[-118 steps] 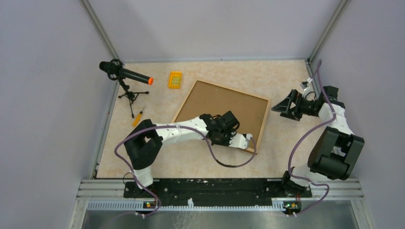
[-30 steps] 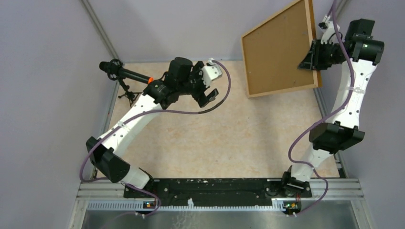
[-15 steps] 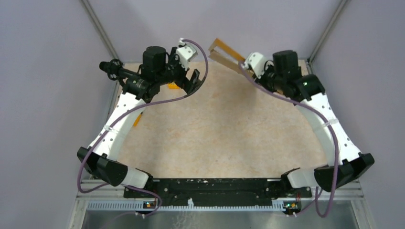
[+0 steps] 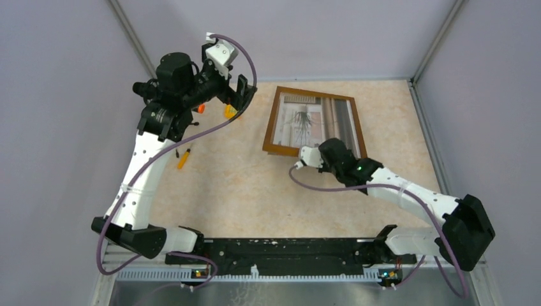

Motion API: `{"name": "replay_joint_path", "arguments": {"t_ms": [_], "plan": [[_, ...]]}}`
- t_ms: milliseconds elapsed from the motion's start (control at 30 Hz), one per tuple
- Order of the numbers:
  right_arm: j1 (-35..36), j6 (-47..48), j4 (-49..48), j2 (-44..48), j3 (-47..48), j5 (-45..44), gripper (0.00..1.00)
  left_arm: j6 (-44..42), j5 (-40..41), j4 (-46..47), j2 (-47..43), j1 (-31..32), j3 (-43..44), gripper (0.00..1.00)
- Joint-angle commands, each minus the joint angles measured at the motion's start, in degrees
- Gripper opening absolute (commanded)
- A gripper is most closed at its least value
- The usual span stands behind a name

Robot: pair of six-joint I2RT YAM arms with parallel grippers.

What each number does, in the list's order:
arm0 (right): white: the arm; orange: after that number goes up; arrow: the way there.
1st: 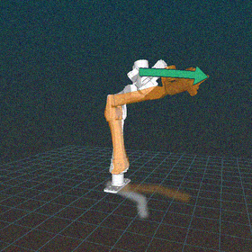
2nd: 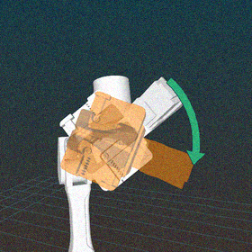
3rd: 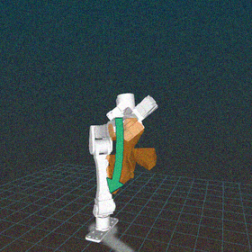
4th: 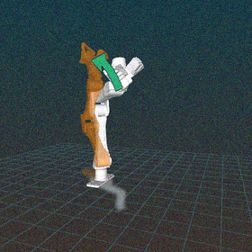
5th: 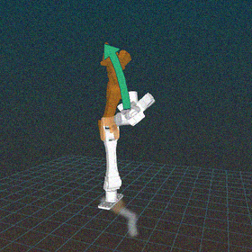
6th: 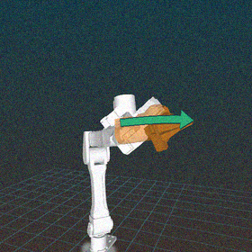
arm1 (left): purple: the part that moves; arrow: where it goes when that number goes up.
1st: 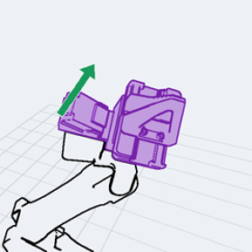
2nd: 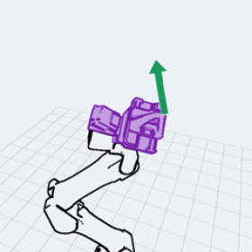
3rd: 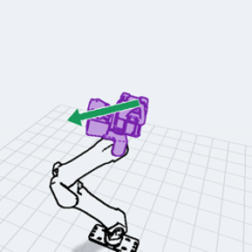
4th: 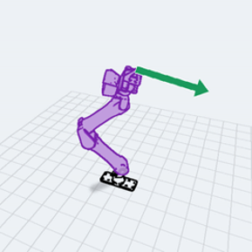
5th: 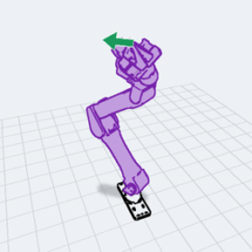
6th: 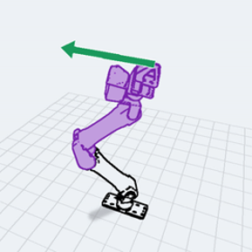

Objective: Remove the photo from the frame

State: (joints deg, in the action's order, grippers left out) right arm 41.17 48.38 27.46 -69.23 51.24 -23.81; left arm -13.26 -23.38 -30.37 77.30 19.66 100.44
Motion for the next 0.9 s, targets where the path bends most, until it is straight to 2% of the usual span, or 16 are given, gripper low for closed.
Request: {"name": "replay_joint_path", "arguments": {"t_ms": [0, 233, 433, 533, 667, 767, 867], "plan": [[5.4, -1.3, -14.8, 0.9, -9.3, -6.0, 0.0, 1.0, -2.4, 1.2, -0.9, 0.0, -5.2, 0.99], [12.8, -0.1, -28.8, -4.5, -21.4, -11.0, 0.0, -0.5, -5.2, 0.8, -1.9, 0.0, -12.5, 0.99], [16.8, -6.3, -27.6, -9.5, -22.8, -9.9, 0.0, -1.8, -6.5, 1.1, -2.5, 0.0, -17.6, 0.99], [17.9, -7.6, -25.9, -11.5, -23.1, -9.3, 0.22, -2.5, -6.7, 1.3, -2.6, 0.1, -19.5, 0.99], [18.4, -9.7, -21.1, -11.6, -22.0, -5.6, 0.58, -3.4, -5.8, 1.3, -2.5, 0.1, -21.2, 0.99], [18.7, -10.9, -15.1, -10.1, -20.2, -0.7, 0.79, -3.9, -5.4, 1.2, -2.3, 0.1, -21.8, 0.99], [18.7, -11.6, -7.8, -6.9, -17.4, 6.7, 0.95, -4.2, -5.5, 1.1, -1.5, 0.1, -22.2, 0.99]]}}
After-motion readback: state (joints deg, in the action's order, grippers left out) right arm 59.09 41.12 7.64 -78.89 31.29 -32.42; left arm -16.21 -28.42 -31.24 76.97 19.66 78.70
